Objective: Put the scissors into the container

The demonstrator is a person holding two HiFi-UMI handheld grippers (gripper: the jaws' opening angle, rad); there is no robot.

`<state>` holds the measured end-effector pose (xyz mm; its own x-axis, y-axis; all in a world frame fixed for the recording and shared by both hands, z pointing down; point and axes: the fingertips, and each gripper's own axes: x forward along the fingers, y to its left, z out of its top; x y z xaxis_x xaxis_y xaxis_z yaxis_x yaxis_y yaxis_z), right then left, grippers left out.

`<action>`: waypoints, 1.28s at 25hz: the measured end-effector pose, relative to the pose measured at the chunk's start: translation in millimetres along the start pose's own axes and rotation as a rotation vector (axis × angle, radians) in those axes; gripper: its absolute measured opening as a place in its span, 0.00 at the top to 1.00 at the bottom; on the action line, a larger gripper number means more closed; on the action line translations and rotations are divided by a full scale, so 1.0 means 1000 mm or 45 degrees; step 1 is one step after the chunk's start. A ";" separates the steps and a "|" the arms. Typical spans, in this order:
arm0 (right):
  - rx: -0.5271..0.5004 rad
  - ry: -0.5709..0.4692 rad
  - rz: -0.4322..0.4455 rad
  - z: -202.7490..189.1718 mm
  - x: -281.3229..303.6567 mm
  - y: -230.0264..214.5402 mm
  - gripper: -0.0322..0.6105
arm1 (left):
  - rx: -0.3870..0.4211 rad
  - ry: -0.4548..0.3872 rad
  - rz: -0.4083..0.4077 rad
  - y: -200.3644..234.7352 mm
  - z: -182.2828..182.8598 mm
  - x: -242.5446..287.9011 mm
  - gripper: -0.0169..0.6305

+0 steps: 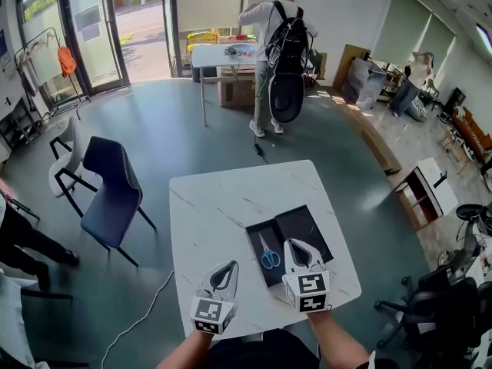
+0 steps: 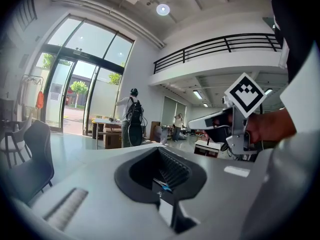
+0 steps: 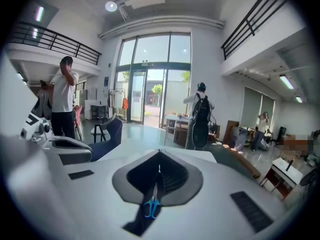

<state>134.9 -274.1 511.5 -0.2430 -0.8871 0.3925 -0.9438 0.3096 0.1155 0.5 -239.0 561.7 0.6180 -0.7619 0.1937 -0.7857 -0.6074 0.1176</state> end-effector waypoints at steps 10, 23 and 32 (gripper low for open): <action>0.023 -0.344 -0.022 0.023 -0.059 0.003 0.94 | 0.002 -0.009 -0.038 -0.012 0.009 0.002 0.96; 0.043 -0.335 -0.021 0.006 -0.063 0.004 0.94 | 0.010 -0.001 -0.027 -0.008 0.009 -0.001 0.96; 0.035 -0.366 -0.014 0.013 -0.060 0.009 0.94 | 0.014 -0.004 -0.020 -0.002 0.012 -0.005 0.96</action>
<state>138.3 -222.3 477.0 -0.2826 -0.9522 0.1161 -0.9515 0.2936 0.0921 -0.5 -236.5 549.1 0.6306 -0.7528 0.1886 -0.7753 -0.6220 0.1097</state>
